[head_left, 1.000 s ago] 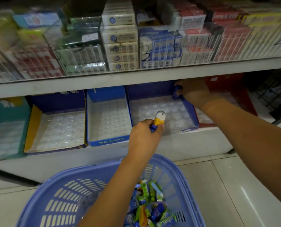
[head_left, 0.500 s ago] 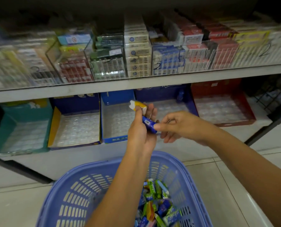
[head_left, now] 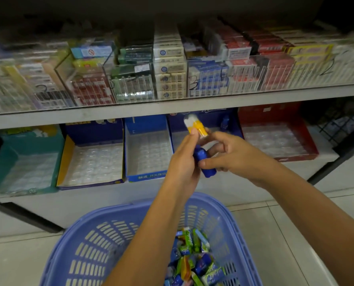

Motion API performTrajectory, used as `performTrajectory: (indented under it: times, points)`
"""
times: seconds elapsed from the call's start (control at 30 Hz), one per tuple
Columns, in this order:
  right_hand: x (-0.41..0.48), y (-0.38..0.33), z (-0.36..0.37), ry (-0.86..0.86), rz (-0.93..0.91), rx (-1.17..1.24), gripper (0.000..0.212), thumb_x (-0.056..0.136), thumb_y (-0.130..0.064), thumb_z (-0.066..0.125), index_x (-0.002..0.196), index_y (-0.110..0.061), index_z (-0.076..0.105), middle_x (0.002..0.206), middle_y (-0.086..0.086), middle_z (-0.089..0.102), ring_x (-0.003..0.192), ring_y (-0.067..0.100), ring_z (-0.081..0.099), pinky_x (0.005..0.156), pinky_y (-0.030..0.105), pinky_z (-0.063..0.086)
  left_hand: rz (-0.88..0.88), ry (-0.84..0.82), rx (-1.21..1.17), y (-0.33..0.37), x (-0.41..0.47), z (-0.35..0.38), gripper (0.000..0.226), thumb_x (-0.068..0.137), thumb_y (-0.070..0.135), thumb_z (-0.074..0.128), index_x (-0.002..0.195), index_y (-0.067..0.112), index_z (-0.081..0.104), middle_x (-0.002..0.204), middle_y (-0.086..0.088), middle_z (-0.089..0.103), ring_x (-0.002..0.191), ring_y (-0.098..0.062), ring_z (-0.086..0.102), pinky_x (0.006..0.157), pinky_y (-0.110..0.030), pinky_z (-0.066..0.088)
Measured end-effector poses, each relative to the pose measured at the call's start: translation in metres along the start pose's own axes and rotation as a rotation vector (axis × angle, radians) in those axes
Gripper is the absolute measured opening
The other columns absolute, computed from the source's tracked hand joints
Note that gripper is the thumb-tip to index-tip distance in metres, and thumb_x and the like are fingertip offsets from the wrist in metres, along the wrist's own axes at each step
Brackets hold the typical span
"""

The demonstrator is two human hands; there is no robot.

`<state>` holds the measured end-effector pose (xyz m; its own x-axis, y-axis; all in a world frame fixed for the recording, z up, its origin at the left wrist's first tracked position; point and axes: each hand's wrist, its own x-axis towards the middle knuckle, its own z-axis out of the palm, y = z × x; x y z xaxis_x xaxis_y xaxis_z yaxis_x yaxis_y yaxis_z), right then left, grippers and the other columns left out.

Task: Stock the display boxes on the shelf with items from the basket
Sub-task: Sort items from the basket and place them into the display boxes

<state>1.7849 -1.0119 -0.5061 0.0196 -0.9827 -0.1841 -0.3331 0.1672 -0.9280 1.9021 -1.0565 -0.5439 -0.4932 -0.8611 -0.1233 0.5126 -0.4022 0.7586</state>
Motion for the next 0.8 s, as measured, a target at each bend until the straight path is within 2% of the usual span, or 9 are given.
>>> performTrajectory:
  times: [0.07, 0.13, 0.17, 0.27, 0.33, 0.43, 0.53, 0.67, 0.8]
  points:
    - [0.005, 0.006, -0.007, 0.035, 0.032, -0.028, 0.035, 0.08, -0.009, 0.072, 0.11, -0.02, 0.061, 0.073, -0.001, 0.065, 0.054, 0.008, 0.057, 0.052, 0.019, 0.046, 0.083, 0.111, 0.049, 0.004, 0.006, -0.003, 0.027, 0.095, 0.036, 0.049, 0.102, 0.015, 0.064, 0.101, 0.0, 0.072, 0.099, -0.019, 0.068, 0.079, -0.029, 0.056]
    - [0.011, 0.014, -0.018, 0.144, 0.043, 0.015, 0.03, 0.083, -0.007, 0.069, 0.111, -0.014, 0.063, 0.083, 0.008, 0.067, 0.058, 0.013, 0.059, 0.055, 0.019, 0.052, 0.172, 0.212, 0.297, 0.005, 0.01, -0.013, 0.021, 0.098, 0.033, 0.047, 0.094, 0.022, 0.064, 0.102, -0.003, 0.07, 0.104, -0.017, 0.064, 0.094, -0.027, 0.048]
    - [0.014, 0.019, -0.025, 0.188, 0.048, 0.059, 0.029, 0.085, -0.006, 0.066, 0.113, -0.01, 0.062, 0.089, 0.013, 0.067, 0.062, 0.014, 0.062, 0.058, 0.018, 0.055, 0.199, 0.221, 0.503, 0.003, 0.011, -0.018, 0.022, 0.098, 0.034, 0.046, 0.09, 0.023, 0.064, 0.1, -0.003, 0.069, 0.1, -0.018, 0.064, 0.092, -0.026, 0.046]
    - [0.029, 0.032, -0.043, 0.294, 0.052, 0.143, 0.025, 0.087, -0.004, 0.062, 0.112, -0.001, 0.062, 0.099, 0.022, 0.065, 0.069, 0.019, 0.065, 0.062, 0.018, 0.057, 0.24, 0.092, 1.161, -0.015, 0.006, -0.033, 0.03, 0.098, 0.041, 0.042, 0.09, 0.016, 0.058, 0.079, -0.005, 0.061, 0.072, -0.017, 0.056, 0.063, -0.022, 0.041]
    - [0.045, 0.037, -0.053, 0.395, 0.045, 0.084, 0.016, 0.085, -0.006, 0.066, 0.101, -0.004, 0.065, 0.098, 0.022, 0.066, 0.07, 0.02, 0.066, 0.063, 0.02, 0.058, 0.249, -0.025, 1.37, -0.028, 0.001, -0.039, 0.032, 0.098, 0.041, 0.041, 0.095, 0.013, 0.055, 0.082, -0.006, 0.058, 0.077, -0.02, 0.056, 0.069, -0.03, 0.043]
    - [0.075, 0.042, -0.066, 0.534, 0.057, -0.13, 0.011, 0.08, -0.015, 0.073, 0.089, -0.014, 0.066, 0.093, 0.013, 0.069, 0.071, 0.018, 0.066, 0.075, 0.026, 0.058, 0.237, -0.102, 1.488, -0.039, -0.003, -0.044, 0.036, 0.1, 0.04, 0.039, 0.118, 0.014, 0.057, 0.094, -0.002, 0.059, 0.097, -0.024, 0.054, 0.085, -0.035, 0.044]
    - [0.103, 0.046, -0.069, 0.564, -0.007, -0.295, 0.019, 0.08, -0.023, 0.074, 0.09, -0.009, 0.067, 0.097, 0.013, 0.069, 0.082, 0.021, 0.064, 0.082, 0.031, 0.053, 0.198, -0.104, 1.515, -0.04, -0.002, -0.048, 0.045, 0.099, 0.044, 0.037, 0.136, 0.02, 0.048, 0.115, -0.004, 0.061, 0.117, -0.026, 0.05, 0.092, -0.037, 0.045]
    - [0.13, 0.049, -0.064, 0.498, -0.018, -0.476, 0.029, 0.084, -0.029, 0.069, 0.096, -0.003, 0.067, 0.103, 0.018, 0.067, 0.097, 0.03, 0.06, 0.089, 0.035, 0.047, 0.213, -0.122, 1.454, -0.038, -0.002, -0.051, 0.042, 0.097, 0.047, 0.039, 0.124, 0.019, 0.055, 0.107, -0.004, 0.063, 0.101, -0.018, 0.055, 0.085, -0.037, 0.047]
    - [0.146, 0.05, -0.06, 0.501, 0.005, -0.659, 0.035, 0.087, -0.037, 0.063, 0.097, -0.004, 0.067, 0.105, 0.018, 0.066, 0.101, 0.031, 0.059, 0.092, 0.038, 0.044, 0.197, -0.13, 1.432, -0.039, 0.0, -0.054, 0.042, 0.097, 0.045, 0.041, 0.131, 0.022, 0.052, 0.114, -0.002, 0.062, 0.105, -0.016, 0.055, 0.088, -0.036, 0.047]
